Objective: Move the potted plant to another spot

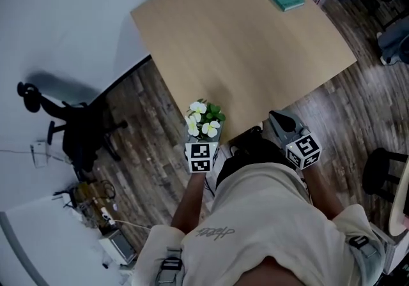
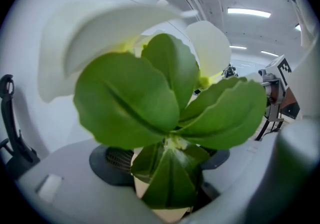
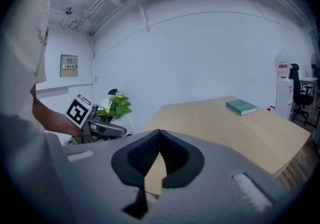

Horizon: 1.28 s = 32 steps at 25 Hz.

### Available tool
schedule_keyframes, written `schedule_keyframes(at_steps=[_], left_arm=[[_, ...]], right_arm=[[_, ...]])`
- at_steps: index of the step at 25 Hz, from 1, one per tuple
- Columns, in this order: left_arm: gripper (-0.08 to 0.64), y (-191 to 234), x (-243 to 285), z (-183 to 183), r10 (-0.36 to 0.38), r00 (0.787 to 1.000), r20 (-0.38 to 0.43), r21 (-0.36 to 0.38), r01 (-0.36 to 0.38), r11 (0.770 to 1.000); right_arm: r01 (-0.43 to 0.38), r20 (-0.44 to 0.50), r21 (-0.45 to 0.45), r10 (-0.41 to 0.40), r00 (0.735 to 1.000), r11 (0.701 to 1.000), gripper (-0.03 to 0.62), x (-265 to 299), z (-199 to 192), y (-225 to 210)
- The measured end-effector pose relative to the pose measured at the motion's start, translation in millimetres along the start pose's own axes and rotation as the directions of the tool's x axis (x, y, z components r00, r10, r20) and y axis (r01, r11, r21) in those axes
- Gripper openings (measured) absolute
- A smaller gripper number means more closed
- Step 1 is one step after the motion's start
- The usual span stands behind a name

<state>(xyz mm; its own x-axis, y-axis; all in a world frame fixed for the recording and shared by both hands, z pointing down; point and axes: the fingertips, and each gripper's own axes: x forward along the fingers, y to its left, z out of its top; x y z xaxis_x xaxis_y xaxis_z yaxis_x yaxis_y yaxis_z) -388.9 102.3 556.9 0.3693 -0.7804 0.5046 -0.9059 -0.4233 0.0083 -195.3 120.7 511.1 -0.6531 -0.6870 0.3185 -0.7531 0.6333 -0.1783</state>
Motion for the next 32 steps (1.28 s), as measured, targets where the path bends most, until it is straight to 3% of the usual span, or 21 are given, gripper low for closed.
schedule_keyframes(at_steps=[6, 14, 32], left_arm=[[0.351, -24.6, 9.5, 15.8, -0.036, 0.999, 0.002, 0.012, 0.036, 0.999], [0.351, -61.4, 36.8, 37.7, -0.034, 0.999, -0.014, 0.064, 0.034, 0.997], [0.351, -198.4, 133.3, 107.0, -0.116, 0.993, -0.02, 0.127, 0.117, 0.985]], right_arm=[[0.043, 0.04, 0.023, -0.043, 0.998, 0.999, 0.002, -11.6, 3.9, -16.3], [0.005, 0.061, 0.048, -0.008, 0.998, 0.999, 0.002, -25.4, 1.8, -52.8], [0.09, 0.068, 0.1, -0.097, 0.993, 0.991, 0.002, -117.3, -26.2, -207.6]])
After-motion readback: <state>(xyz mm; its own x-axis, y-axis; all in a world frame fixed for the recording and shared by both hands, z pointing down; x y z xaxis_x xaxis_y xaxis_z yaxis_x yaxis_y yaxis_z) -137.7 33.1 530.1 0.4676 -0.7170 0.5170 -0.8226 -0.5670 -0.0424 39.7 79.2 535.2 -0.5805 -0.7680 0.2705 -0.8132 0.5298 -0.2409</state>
